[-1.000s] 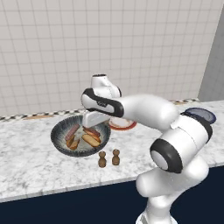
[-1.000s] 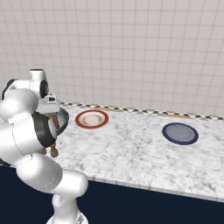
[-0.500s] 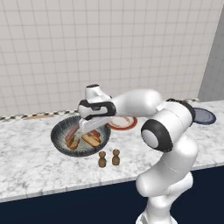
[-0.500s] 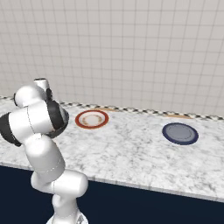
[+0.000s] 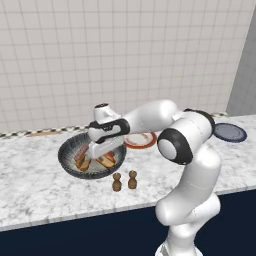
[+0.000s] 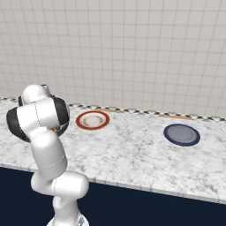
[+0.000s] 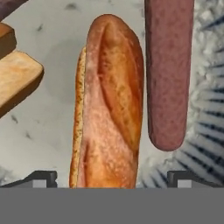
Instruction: Place one bun and one sausage from the bowl on each plate.
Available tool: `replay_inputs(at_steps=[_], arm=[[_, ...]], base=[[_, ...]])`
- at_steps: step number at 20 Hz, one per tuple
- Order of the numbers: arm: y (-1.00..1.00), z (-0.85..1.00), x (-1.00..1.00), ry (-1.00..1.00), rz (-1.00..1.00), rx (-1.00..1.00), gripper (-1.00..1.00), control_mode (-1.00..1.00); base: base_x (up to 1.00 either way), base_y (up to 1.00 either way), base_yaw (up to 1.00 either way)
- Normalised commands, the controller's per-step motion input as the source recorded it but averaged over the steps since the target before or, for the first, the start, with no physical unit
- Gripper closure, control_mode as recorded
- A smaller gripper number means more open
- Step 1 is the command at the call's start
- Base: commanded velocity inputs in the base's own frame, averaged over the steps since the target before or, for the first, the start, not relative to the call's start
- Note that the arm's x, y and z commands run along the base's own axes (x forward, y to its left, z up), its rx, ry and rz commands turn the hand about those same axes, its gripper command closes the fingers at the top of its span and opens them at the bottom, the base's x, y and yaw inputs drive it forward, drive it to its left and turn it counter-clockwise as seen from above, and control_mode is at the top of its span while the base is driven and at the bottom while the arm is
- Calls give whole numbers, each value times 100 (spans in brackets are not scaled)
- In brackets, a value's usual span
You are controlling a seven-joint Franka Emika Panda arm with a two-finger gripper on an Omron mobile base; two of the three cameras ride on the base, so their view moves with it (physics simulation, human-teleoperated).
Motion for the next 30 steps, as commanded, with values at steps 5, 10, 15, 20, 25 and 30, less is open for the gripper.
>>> replay_inputs(at_steps=[5,10,15,20,25,30], arm=[[0,-26,10,-3,0,0,-100,-100],[0,0,0,0,0,0,-100,-100],[0,0,0,0,0,0,100,-100],[0,0,0,0,0,0,100,-100],[-8,76,-57,-1,-1,0,100,-100],[-70,65,-17,2,-16,0,100,-100]], base=[[0,0,0],[0,0,0],[0,0,0],[0,0,0],[0,0,0],[0,0,0]])
